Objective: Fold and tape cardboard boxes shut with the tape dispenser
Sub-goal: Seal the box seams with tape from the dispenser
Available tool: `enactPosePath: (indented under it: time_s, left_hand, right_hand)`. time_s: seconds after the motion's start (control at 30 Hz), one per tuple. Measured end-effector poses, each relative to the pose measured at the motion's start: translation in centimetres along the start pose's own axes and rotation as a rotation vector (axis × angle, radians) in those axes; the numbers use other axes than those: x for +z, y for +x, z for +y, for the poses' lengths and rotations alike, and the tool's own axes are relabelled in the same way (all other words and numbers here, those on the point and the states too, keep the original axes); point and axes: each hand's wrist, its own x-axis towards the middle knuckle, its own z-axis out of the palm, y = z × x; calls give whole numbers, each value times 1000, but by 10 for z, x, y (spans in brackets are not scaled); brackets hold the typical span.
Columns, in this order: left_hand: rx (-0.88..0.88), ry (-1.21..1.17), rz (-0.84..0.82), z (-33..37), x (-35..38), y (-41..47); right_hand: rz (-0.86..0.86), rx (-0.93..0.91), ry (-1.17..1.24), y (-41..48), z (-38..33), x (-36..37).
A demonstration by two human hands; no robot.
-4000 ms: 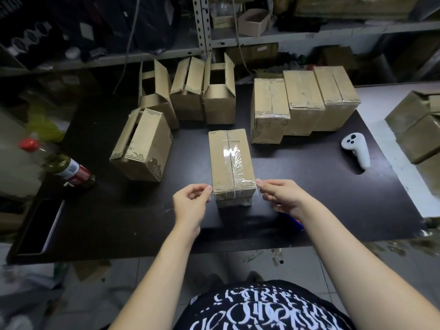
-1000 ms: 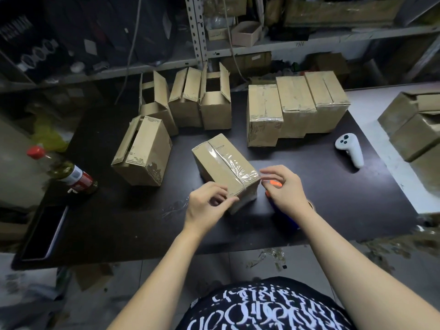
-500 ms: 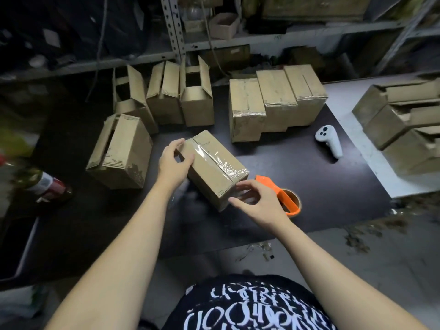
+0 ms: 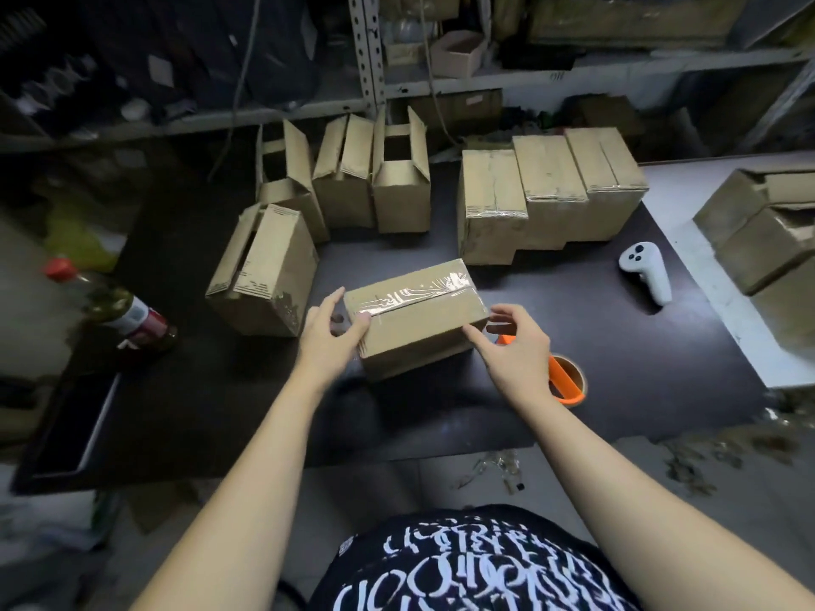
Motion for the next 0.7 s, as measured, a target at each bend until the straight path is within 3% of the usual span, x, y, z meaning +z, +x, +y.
enactPosePath:
  time_s: [0.1, 0.23, 0.43, 0.7]
  left_hand:
    - [10, 18, -72, 0, -9, -5]
    - [-64, -51, -92, 2, -12, -14]
    - [-56, 75, -61, 16, 11, -35]
    - [-72, 121, 1, 41, 40, -61]
  right_hand:
    - [-35, 20, -21, 1, -3, 3]
    - [-266, 71, 134, 1, -8, -7]
    - [-18, 117, -341, -1, 17, -27]
    - [-113, 207, -680, -26, 50, -37]
